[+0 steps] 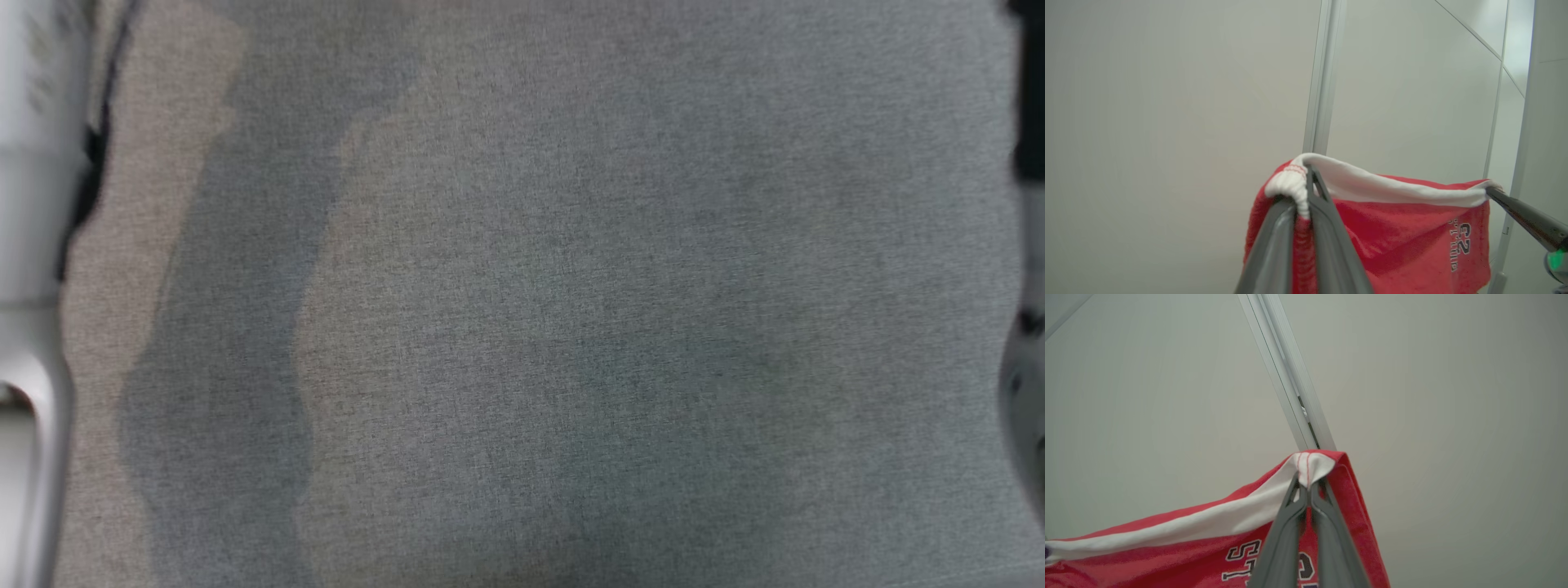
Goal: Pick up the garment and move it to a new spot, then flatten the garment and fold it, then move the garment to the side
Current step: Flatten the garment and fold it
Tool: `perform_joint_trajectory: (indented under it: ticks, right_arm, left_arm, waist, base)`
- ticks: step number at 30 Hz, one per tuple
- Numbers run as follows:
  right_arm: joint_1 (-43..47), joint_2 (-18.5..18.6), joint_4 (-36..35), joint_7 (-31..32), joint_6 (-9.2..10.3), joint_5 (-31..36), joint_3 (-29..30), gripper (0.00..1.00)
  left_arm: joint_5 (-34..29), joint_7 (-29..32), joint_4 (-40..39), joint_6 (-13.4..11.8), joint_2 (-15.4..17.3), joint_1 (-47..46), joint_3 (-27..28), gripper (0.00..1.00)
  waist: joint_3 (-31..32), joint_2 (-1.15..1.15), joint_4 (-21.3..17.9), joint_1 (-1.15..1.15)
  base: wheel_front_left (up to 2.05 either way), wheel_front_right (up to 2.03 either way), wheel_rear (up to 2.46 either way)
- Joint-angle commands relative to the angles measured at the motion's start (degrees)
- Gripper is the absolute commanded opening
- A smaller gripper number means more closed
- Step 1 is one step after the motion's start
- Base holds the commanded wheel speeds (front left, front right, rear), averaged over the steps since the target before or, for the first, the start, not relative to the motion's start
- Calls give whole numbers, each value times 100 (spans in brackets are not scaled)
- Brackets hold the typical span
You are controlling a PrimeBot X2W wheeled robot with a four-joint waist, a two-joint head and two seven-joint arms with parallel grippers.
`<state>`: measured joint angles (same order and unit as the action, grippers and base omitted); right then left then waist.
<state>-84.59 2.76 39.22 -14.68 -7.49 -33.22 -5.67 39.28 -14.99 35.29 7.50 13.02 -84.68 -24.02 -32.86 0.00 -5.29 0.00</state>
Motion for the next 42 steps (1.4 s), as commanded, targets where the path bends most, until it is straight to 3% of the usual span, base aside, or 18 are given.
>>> perform_joint_trajectory:
  ticks: [1, 7, 11, 12, 14, 17, 22, 29, 34, 38, 42]
  right_arm:
    - [378, 28, 36, -29, 0, -6, -141, 0]
    - [2050, 397, -561, -55, 0, -426, -902, 0]
    - [3541, 888, -1493, -55, 0, -826, -1092, 0]
    - [3541, 888, -1493, -55, 0, -826, -1092, 0]
    - [4431, 1120, -1958, -55, 0, -981, -1095, 0]
    - [6091, 1645, -2702, -56, 0, -462, -1065, 0]
    - [7843, 1902, -3139, -57, 1, -59, -970, 0]
    - [9891, 1837, -3896, 15, 23, -106, -317, 0]
    - [9904, 1510, -4410, 337, 22, -145, 8, 0]
    - [8972, 1424, -4340, 757, 13, -37, -141, 0]
    - [7808, 1540, -3933, 1087, 1, -6, -239, 0]
  left_arm:
    - [-30, -22, -47, -8, 27, 375, -32, 0]
    - [7, -25, -814, -5, 203, 2087, -363, 0]
    - [108, -25, -1545, -4, 291, 3458, -506, 0]
    - [108, -25, -1545, -4, 291, 3458, -506, 0]
    - [123, -26, -1907, -5, 369, 4248, -549, 0]
    - [-125, -25, -2437, -4, 516, 5839, -595, 0]
    - [-376, -26, -2913, -203, 419, 7848, -345, 0]
    - [-460, -34, -3859, -639, -55, 10080, 425, 0]
    - [-492, 35, -4188, -615, -202, 10374, 332, 0]
    - [-367, 290, -4292, -617, -348, 9899, 278, 0]
    - [9, 572, -4142, -512, -705, 9026, 215, 0]
  waist:
    - [-142, 0, 4, 0]
    - [-145, 0, 115, 0]
    - [190, 0, 262, 0]
    - [190, 0, 262, 0]
    - [524, 0, 330, 0]
    - [1293, 0, 379, 0]
    - [2122, 0, 346, 0]
    - [2649, 0, 510, 0]
    - [2679, 0, 780, 0]
    - [2479, 0, 976, 0]
    - [1957, 0, 1339, 0]
  base:
    - [0, 0, 0]
    - [0, 0, 0]
    - [0, 0, 0]
    - [0, 0, 0]
    - [0, 0, 0]
    - [0, 0, 0]
    - [0, 0, 0]
    - [0, 0, 0]
    - [0, 0, 0]
    - [0, 0, 0]
    - [0, 0, 0]
